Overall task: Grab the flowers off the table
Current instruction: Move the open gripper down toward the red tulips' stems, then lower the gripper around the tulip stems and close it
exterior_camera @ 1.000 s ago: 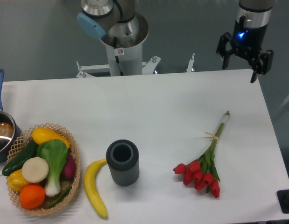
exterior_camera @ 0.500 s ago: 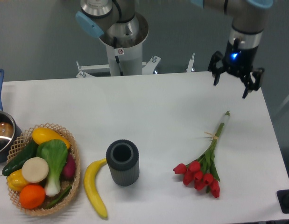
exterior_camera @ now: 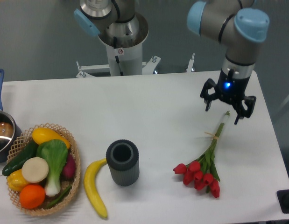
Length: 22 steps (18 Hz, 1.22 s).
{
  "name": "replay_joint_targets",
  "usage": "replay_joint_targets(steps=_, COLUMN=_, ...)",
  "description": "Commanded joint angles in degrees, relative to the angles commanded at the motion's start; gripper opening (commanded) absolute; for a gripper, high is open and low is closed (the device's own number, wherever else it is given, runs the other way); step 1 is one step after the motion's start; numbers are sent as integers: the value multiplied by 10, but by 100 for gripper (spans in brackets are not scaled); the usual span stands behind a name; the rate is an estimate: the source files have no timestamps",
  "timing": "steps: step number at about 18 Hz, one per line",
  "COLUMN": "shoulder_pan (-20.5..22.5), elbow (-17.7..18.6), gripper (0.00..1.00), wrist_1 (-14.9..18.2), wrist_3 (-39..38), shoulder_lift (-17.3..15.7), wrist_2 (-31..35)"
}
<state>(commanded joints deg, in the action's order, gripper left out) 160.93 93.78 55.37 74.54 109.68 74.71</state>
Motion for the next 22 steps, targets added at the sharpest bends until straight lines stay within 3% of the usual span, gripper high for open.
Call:
replay_joint_targets(steps=4, shoulder_pan=-1, elbow=-37, gripper=100, wrist_1=6, wrist_3=-6, shoulder_lift=53, wrist_2=-5)
replay_joint_targets(steps=6, shoulder_pan=4, elbow=-47, gripper=100, wrist_1=37, wrist_3=-8, shoulder_lift=68, wrist_2=-18)
replay_joint_targets(steps=11, shoulder_pan=9, elbow=-66, gripper=100, wrist_1=37, wrist_3=-8, shoulder_lift=114, wrist_2=-30)
replay_joint_targets(steps=22, shoulder_pan=3, elbow=-61, gripper=100, wrist_1=30, wrist_3=-2, shoulder_lift=149, wrist_2=-25)
